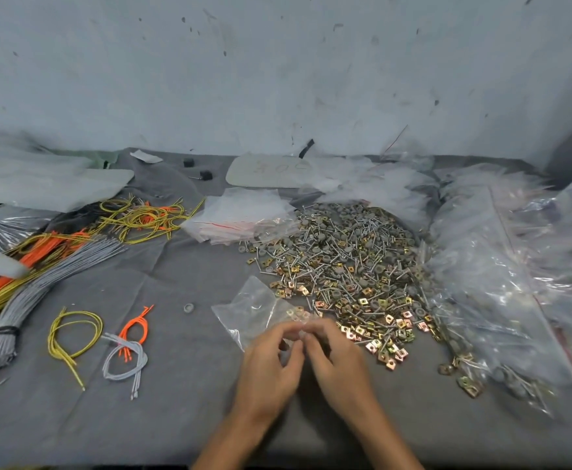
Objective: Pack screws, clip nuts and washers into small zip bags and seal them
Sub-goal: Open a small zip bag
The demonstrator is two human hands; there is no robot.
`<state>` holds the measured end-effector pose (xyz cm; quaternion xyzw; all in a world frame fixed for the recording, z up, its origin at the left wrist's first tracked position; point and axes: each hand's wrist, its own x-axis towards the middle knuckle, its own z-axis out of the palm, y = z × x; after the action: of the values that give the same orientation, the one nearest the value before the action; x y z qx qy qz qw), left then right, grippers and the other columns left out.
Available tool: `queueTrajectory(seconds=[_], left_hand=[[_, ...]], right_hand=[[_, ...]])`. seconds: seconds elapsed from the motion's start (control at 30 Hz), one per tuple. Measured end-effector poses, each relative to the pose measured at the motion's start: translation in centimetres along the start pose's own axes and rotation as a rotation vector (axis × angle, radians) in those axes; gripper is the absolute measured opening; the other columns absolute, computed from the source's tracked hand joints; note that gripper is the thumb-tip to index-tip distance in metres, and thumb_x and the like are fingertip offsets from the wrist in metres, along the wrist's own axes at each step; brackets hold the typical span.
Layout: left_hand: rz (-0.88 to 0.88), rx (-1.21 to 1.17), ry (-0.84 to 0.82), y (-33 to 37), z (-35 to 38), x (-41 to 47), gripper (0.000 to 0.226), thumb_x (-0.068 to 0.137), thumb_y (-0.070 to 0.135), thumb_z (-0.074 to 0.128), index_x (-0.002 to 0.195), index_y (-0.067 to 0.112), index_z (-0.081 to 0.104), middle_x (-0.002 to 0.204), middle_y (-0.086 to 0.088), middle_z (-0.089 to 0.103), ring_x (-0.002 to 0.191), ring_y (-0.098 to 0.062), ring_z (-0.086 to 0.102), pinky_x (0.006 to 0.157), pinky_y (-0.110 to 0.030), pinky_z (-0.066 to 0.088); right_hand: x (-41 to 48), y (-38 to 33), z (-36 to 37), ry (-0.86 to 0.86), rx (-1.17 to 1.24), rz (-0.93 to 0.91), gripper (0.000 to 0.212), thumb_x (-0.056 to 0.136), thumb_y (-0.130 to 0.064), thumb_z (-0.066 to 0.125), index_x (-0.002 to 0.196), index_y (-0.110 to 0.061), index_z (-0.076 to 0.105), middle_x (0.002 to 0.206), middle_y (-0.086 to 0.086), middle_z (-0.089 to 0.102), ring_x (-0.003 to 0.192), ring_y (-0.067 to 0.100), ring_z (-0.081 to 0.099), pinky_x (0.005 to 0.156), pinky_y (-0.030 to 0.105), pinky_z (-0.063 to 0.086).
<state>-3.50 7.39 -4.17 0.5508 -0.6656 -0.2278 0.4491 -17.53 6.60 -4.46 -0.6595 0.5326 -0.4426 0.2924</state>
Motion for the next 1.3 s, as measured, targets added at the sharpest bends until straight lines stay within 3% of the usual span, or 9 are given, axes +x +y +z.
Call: queueTrajectory(seconds=[0.13, 0.23, 0.37, 0.57, 0.7, 0.87, 1.03, 1.17, 1.3], left_hand=[[0.101, 0.306, -0.063, -0.9, -0.7, 0.0, 0.029, 0.090, 0.041, 0.061, 0.115, 0.030, 0.069, 0.106, 0.013, 0.065, 0.100, -0.011, 0.059, 0.091, -0.030, 0.047], [0.127, 0.382, -0.064, -1.0, -0.4, -0.1, 0.024, 0.094, 0.033, 0.060, 0.112, 0.025, 0.073, 0.100, 0.008, 0.069, 0.095, -0.015, 0.061, 0.087, -0.031, 0.048], [-0.022, 0.123, -0.027, -0.9, -0.4, 0.6, 0.016, 0.093, 0.024, 0.066, 0.105, 0.028, 0.076, 0.095, 0.014, 0.071, 0.086, -0.004, 0.063, 0.081, -0.028, 0.051], [-0.208, -0.129, -0.192, -0.4, -1.3, 2.4, 0.021, 0.089, 0.039, 0.056, 0.078, 0.037, 0.074, 0.070, 0.021, 0.068, 0.070, 0.007, 0.059, 0.067, -0.027, 0.045], [-0.258, -0.133, -0.220, -0.5, -1.7, 3.7, 0.026, 0.090, 0.011, 0.062, 0.080, 0.031, 0.077, 0.070, 0.018, 0.069, 0.069, 0.006, 0.060, 0.067, -0.020, 0.045], [-0.211, 0.063, -0.038, -0.3, -1.5, 3.5, 0.011, 0.083, 0.020, 0.069, 0.079, 0.024, 0.061, 0.070, 0.011, 0.064, 0.064, -0.005, 0.058, 0.061, -0.026, 0.045], [-0.026, 0.452, 0.014, 0.3, -1.7, 3.1, 0.020, 0.095, 0.032, 0.052, 0.114, 0.035, 0.056, 0.094, 0.000, 0.074, 0.089, -0.030, 0.066, 0.068, -0.037, 0.044], [0.064, 0.480, -0.051, 0.9, -2.5, 2.9, 0.041, 0.097, 0.033, 0.047, 0.137, 0.044, 0.043, 0.109, -0.002, 0.073, 0.098, -0.032, 0.067, 0.077, -0.041, 0.051], [0.176, 0.293, -0.101, 2.0, -3.7, 1.8, 0.046, 0.090, 0.023, 0.057, 0.133, 0.037, 0.049, 0.091, 0.002, 0.072, 0.081, -0.026, 0.067, 0.069, -0.036, 0.051]], right_hand=[[0.2, 0.5, -0.1, 0.030, 0.099, 0.076, 0.019, 0.094, -0.009, 0.064, 0.099, -0.027, 0.066, 0.093, -0.014, 0.072, 0.091, 0.008, 0.069, 0.085, 0.042, 0.056], [0.4, 0.5, 0.1, 0.020, 0.149, 0.087, 0.017, 0.093, -0.012, 0.065, 0.097, -0.028, 0.066, 0.093, -0.012, 0.072, 0.091, 0.009, 0.069, 0.086, 0.038, 0.056], [1.1, -0.3, 0.4, 0.038, 0.263, 0.100, 0.015, 0.090, -0.018, 0.069, 0.093, -0.029, 0.060, 0.091, -0.005, 0.070, 0.086, 0.012, 0.069, 0.077, 0.027, 0.053], [2.4, -1.1, 0.6, 0.067, 0.380, 0.136, 0.021, 0.089, 0.004, 0.068, 0.087, -0.012, 0.055, 0.086, 0.009, 0.068, 0.083, 0.020, 0.067, 0.080, 0.033, 0.053], [2.7, -1.3, 0.2, 0.040, 0.413, 0.146, 0.022, 0.089, 0.006, 0.067, 0.086, -0.010, 0.052, 0.086, 0.012, 0.070, 0.083, 0.021, 0.068, 0.076, 0.031, 0.052], [2.2, -1.4, -0.4, -0.009, 0.143, 0.027, 0.020, 0.088, -0.009, 0.058, 0.084, -0.027, 0.049, 0.071, -0.013, 0.052, 0.066, 0.004, 0.046, 0.063, 0.022, 0.038], [1.6, -1.7, -0.5, -0.126, -0.194, -0.135, 0.028, 0.097, -0.006, 0.051, 0.104, -0.026, 0.069, 0.096, -0.010, 0.047, 0.089, 0.007, 0.052, 0.080, 0.014, 0.039], [1.7, -2.0, -0.4, -0.196, -0.340, -0.121, 0.030, 0.100, -0.016, 0.050, 0.125, -0.023, 0.066, 0.100, 0.001, 0.049, 0.097, 0.022, 0.051, 0.089, 0.035, 0.043], [1.7, -2.4, 0.1, -0.209, -0.379, -0.136, 0.036, 0.099, -0.022, 0.053, 0.134, -0.021, 0.054, 0.115, 0.005, 0.056, 0.106, 0.028, 0.052, 0.093, 0.045, 0.045]])
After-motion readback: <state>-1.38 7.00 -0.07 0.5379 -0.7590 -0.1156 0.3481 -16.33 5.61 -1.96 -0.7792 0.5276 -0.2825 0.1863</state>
